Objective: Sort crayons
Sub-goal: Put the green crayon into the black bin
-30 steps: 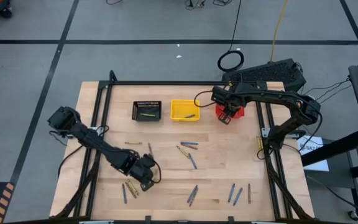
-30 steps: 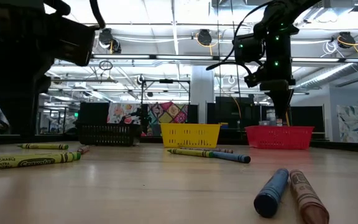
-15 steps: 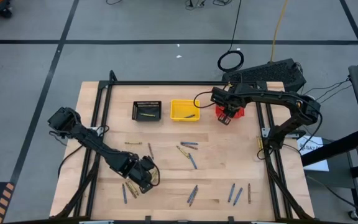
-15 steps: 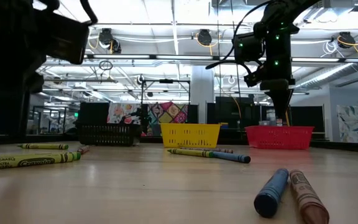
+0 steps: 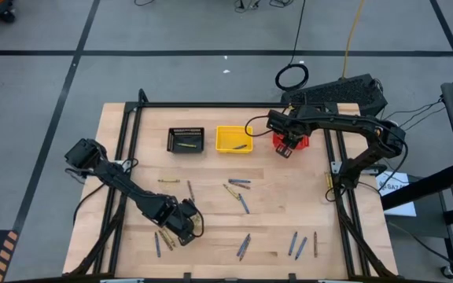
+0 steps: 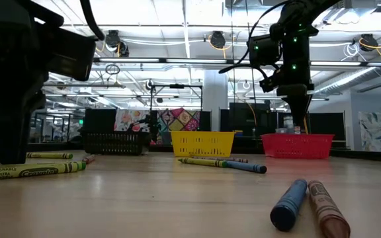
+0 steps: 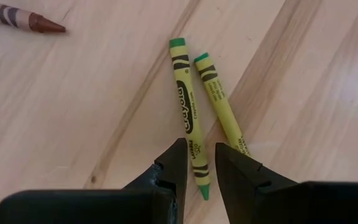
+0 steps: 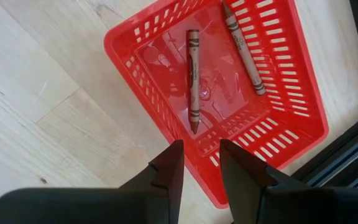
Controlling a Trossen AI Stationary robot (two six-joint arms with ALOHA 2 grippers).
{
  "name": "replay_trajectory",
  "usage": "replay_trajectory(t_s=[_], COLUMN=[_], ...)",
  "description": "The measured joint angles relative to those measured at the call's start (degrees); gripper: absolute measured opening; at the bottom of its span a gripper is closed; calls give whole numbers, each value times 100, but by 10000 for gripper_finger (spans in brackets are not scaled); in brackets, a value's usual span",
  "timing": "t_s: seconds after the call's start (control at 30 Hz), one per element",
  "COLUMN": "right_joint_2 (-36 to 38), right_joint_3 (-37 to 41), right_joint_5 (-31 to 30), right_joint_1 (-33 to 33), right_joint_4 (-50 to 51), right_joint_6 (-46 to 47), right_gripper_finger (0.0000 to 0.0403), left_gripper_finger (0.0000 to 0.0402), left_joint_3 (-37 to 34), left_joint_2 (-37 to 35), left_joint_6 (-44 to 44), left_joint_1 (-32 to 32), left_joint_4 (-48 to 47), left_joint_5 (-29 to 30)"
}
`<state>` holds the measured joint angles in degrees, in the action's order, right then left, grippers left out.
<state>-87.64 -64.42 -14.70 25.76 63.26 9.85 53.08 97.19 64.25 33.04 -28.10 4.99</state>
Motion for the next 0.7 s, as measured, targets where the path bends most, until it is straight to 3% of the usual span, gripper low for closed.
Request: replay_trajectory(t_s=[0.7], right_joint_2=[0], right_joint_3=[0], right_joint_5=[1], right_joint_1=[0], right_joint_4=[-44], right_joint_6=[-2], right_gripper_finger=[91], left_gripper_finger=[76], left_joint_3=[16], left_joint_2=[383], left_joint_6=[293], left_joint_1=[9], left_joint_4=[-112], left_joint_5=[155])
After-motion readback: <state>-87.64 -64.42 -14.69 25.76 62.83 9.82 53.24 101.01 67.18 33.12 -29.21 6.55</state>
